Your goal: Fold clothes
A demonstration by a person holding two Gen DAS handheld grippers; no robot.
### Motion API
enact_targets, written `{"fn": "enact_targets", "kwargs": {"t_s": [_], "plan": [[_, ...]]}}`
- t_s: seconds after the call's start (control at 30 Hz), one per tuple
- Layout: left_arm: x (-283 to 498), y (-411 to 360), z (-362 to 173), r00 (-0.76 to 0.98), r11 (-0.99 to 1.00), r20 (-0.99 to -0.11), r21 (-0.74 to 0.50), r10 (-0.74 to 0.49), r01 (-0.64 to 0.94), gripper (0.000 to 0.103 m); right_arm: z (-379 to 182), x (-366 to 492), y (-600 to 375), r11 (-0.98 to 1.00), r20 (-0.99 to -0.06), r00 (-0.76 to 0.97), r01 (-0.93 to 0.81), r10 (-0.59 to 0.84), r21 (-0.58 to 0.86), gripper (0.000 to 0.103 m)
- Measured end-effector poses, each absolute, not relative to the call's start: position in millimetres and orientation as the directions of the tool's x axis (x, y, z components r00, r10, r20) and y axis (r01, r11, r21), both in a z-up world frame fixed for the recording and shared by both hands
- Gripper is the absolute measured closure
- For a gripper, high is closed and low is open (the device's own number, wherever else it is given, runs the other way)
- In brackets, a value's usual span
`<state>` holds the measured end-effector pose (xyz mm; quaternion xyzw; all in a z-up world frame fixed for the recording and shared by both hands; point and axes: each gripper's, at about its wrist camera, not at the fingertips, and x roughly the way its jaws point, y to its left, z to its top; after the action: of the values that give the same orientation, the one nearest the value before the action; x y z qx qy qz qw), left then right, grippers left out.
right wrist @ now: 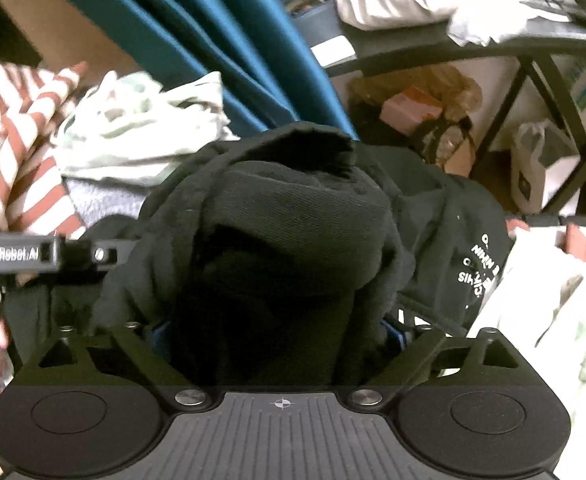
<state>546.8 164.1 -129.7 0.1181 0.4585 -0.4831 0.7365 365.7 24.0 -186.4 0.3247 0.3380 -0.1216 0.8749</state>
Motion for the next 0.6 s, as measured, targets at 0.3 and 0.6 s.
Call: {"fn": "enact_targets", "kwargs": {"t_s": [0.3,0.6], "plan": [[540.8,171.5,-92.8,0.084,0.421,-0.764,-0.257,-0.640,0.870,0.004,-184.3,366.9,24.7,0.774,-0.683,0.730,0.423,0.016,0.471,0.016],[531.8,222.6,-51.0,0.087,0.344,-0.698,-0.238,-0.711,0.908,0.001,-183.8,367.5,23.4,0.771,-0.689,0.724,0.426,0.023,0.474,0.016]]}}
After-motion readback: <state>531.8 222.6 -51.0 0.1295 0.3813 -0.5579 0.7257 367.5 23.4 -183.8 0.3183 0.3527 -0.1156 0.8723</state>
